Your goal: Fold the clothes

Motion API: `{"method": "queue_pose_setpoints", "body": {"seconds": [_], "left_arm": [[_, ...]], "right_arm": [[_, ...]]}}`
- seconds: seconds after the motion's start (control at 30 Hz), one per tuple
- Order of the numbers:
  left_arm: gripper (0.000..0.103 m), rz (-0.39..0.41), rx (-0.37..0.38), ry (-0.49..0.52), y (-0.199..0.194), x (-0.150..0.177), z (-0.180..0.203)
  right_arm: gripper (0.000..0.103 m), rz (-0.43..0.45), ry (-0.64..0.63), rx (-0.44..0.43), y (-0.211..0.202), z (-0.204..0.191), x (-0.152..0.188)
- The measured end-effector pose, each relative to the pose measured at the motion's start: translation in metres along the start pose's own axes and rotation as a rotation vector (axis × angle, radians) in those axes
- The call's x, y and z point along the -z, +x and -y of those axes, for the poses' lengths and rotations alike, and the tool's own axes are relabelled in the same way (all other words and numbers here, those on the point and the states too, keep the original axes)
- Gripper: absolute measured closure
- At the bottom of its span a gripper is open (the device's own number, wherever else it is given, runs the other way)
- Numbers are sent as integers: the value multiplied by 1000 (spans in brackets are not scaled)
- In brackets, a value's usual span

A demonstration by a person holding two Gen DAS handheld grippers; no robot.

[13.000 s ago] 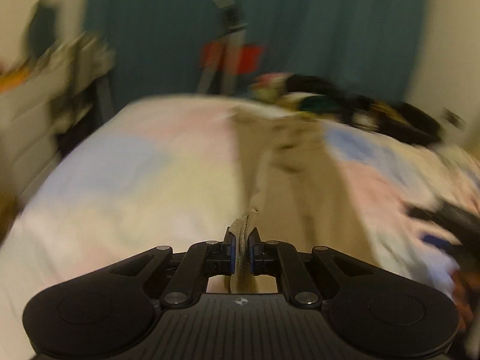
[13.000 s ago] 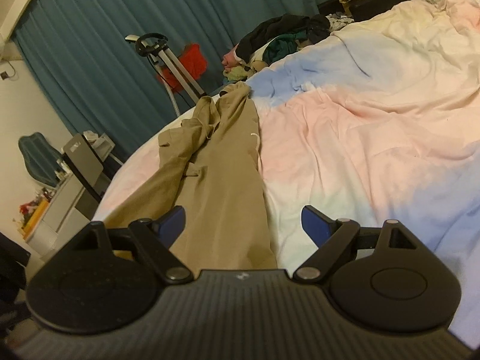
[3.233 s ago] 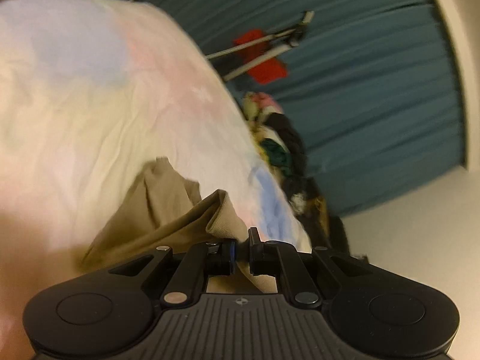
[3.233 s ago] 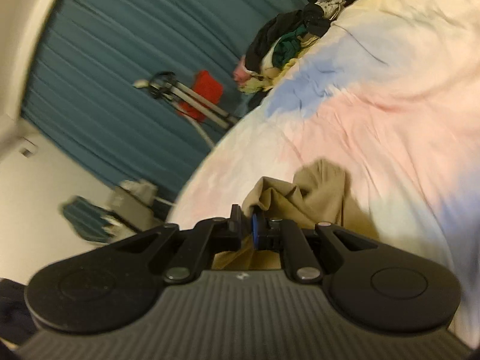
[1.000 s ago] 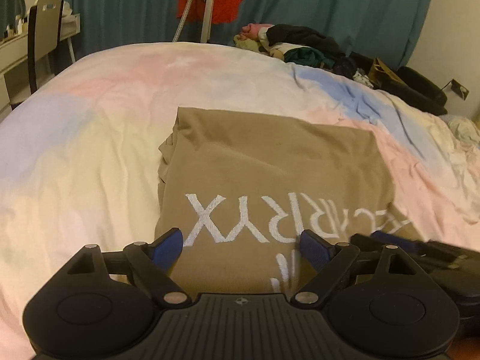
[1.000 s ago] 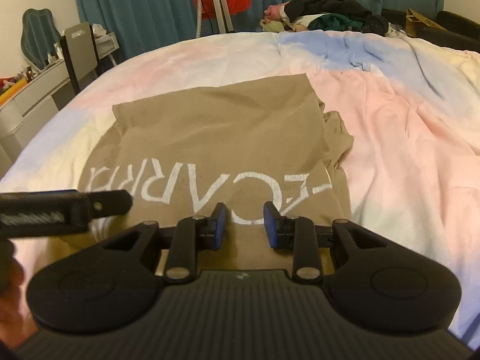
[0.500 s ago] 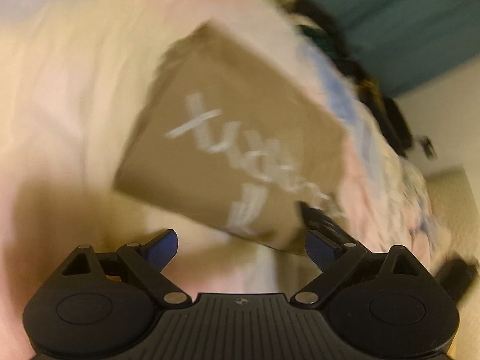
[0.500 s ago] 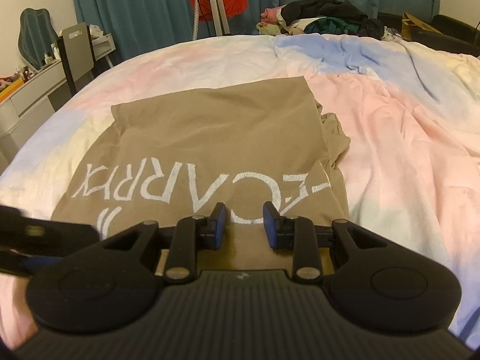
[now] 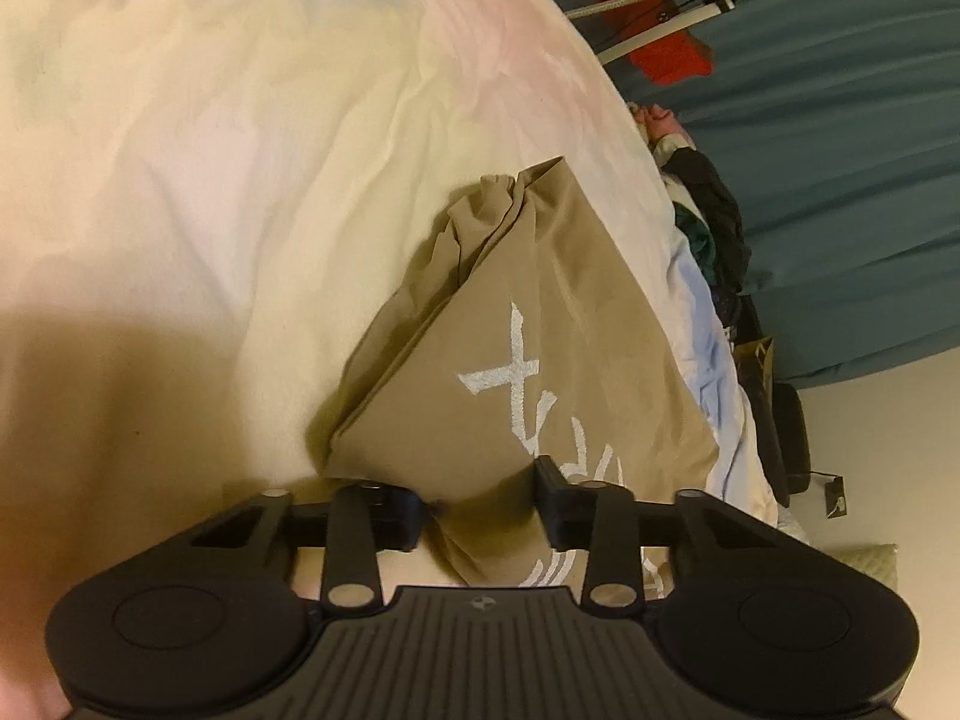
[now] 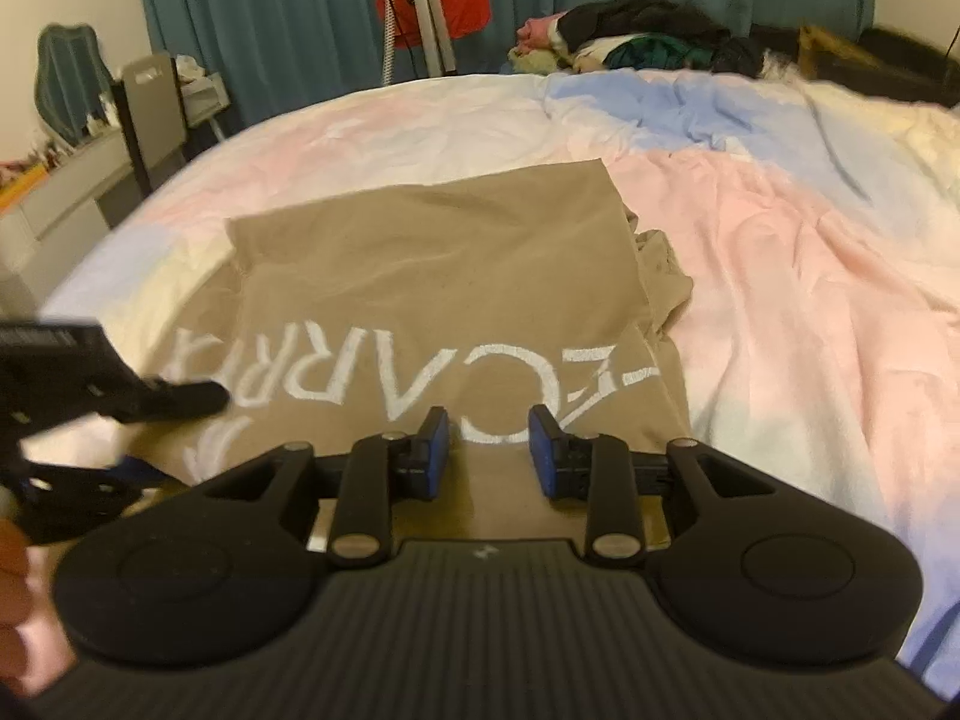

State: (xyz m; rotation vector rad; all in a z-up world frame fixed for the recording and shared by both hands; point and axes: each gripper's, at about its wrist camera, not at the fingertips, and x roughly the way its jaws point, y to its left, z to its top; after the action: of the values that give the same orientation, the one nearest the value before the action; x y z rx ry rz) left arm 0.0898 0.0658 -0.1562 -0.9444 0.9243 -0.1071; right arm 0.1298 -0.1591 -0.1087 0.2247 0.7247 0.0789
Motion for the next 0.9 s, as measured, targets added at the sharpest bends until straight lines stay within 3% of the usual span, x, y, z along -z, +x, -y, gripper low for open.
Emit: {"method": "queue_pose_setpoints", "body": {"seconds": [0.03,0.1,0.23,0.4,0.5,0.6,0.67,0.73,0.8,0.83,0.9], "left_arm": [[71,1,4,-3,-2,0,-1],[73,0,12,-11,-6,0,-5],[73,0,14,-13,-8,1,-7],[75,2,26,-20,-9,1,-8],[76,4,35,-29,-7,-1,-7],[78,7,41,-37,-7,-2,-7],[79,4,28,-29,-6,-4,-4],[80,10,36,-27,-6,-6,-2],[80,17,45,-25,-7,-8,1],[80,19,52,-25,-8,-8,2],[81,21,60,-20,-9,-9,4]], "right_arm": [[34,-6,35,-70,-6,4,-4],[2,-21,124,-238,-17,11,-9],[0,-79,356,-488,-27,23,1],[0,-234,704,-572,5,43,30],[0,-227,786,-537,13,54,36],[3,-191,845,-473,15,65,40],[15,-166,883,-430,16,73,42],[38,-142,922,-387,17,81,44],[53,-118,959,-343,18,88,46],[59,-106,981,-319,18,92,48],[59,-81,1011,-279,14,100,51]]}}
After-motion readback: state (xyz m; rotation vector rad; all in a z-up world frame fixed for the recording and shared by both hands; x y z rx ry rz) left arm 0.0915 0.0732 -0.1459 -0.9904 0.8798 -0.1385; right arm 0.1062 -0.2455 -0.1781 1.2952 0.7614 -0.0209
